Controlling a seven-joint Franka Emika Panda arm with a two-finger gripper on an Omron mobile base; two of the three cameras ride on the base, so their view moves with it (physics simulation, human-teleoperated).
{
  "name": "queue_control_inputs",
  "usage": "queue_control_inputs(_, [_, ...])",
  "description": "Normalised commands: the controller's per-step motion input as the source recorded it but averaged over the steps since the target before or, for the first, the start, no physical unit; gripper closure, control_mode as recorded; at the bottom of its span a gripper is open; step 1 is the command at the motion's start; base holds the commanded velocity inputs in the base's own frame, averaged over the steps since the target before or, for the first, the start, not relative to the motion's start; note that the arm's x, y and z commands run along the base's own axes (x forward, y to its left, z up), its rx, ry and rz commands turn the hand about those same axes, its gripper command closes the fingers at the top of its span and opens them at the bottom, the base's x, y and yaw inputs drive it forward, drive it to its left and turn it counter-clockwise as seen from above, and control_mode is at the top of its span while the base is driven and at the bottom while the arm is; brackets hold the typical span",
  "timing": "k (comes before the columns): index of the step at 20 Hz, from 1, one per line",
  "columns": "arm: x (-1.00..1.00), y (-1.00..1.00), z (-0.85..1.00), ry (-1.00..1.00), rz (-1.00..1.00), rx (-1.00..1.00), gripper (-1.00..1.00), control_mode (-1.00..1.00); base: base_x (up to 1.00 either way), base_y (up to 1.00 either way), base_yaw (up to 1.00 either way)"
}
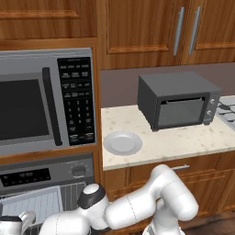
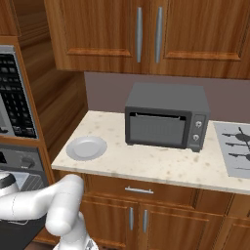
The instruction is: Take the baked cake out of the oven and place it on the plate for cooling. Then close the oven door.
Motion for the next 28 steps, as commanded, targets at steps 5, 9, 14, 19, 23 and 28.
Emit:
queue_control_inputs(5, [-0.33, 0.21, -0.01, -0.17, -0.16, 0.0, -1.0, -1.0, 0.0, 0.0, 0.0])
queue_control_inputs(9, [-0.37, 0.12, 0.0, -0.24, -0.2, 0.0, -1.0, -1.0, 0.0, 0.0, 0.0])
queue_control_inputs(14, [-0.19, 0.0, 0.18, -0.2, -0.17, 0.0, -1.0, -1.0, 0.0, 0.0, 0.0])
queue_control_inputs(19, [-0.07, 0.0, 0.34, -0.08, -0.18, 0.05, -1.0, -1.0, 0.0, 0.0, 0.0])
queue_control_inputs(23, [-0.07, -0.02, 0.41, 0.0, -0.2, 0.09, -1.0, -1.0, 0.0, 0.0, 0.0])
queue_control_inputs(28, [-0.06, -0.2, 0.28, -0.04, -0.1, 0.11, -1.0, -1.0, 0.0, 0.0, 0.0])
